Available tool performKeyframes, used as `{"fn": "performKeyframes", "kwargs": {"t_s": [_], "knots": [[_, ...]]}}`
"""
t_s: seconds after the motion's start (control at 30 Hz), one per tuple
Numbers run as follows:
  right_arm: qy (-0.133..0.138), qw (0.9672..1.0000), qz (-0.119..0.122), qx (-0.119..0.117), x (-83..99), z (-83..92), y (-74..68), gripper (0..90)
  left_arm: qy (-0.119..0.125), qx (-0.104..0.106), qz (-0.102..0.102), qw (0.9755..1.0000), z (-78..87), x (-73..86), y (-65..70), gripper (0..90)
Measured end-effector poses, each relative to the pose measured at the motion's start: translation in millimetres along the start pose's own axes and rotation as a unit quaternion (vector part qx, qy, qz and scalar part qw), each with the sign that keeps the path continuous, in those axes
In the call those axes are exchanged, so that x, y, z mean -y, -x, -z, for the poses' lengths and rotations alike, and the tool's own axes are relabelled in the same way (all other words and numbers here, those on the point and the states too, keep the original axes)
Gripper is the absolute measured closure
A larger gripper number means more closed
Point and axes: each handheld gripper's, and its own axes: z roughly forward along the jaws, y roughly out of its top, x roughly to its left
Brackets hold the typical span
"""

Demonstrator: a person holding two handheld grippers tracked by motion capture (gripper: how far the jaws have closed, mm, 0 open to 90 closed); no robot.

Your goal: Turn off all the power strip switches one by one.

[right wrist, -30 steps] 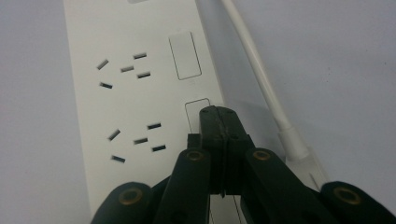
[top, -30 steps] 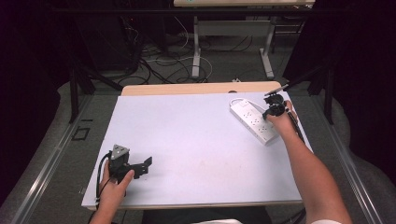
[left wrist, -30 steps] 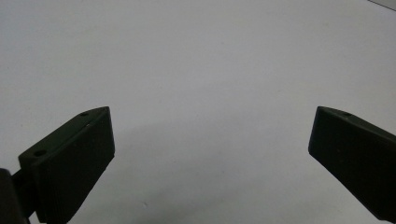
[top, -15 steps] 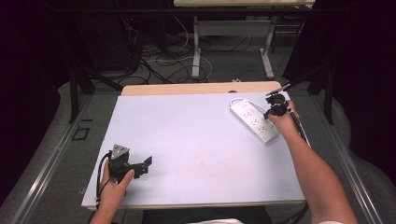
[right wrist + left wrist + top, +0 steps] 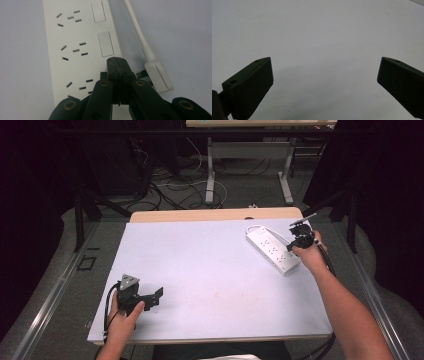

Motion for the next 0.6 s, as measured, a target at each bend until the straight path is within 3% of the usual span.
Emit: {"fn": "performKeyframes", "kwargs": {"t_s": [0.2,0.3,0.33,0.4,0.6], "knots": [[0.0,0.9999,-0.01,0.001,6.2,0.9,3.5,90.0,-0.003,0.002,-0.003,1.0,-1.1,-0.8,1.3,0.4],[-0.002,1.0,-0.009,0.001,8.9,1.8,3.4,90.0,-0.002,0.002,-0.003,1.0,-1.7,-0.8,1.3,0.4],[-0.002,1.0,0.001,0.001,10.0,2.2,4.8,90.0,-0.002,0.002,-0.003,1.0,-1.8,-0.8,1.3,0.4],[-0.004,0.9999,-0.009,0.001,10.7,2.3,4.2,90.0,-0.002,0.002,-0.004,1.0,-1.7,-1.0,1.3,0.4],[-0.007,0.9999,-0.008,0.001,12.5,2.0,5.9,90.0,-0.002,0.002,-0.004,1.0,-1.7,-0.9,1.4,0.4]]}}
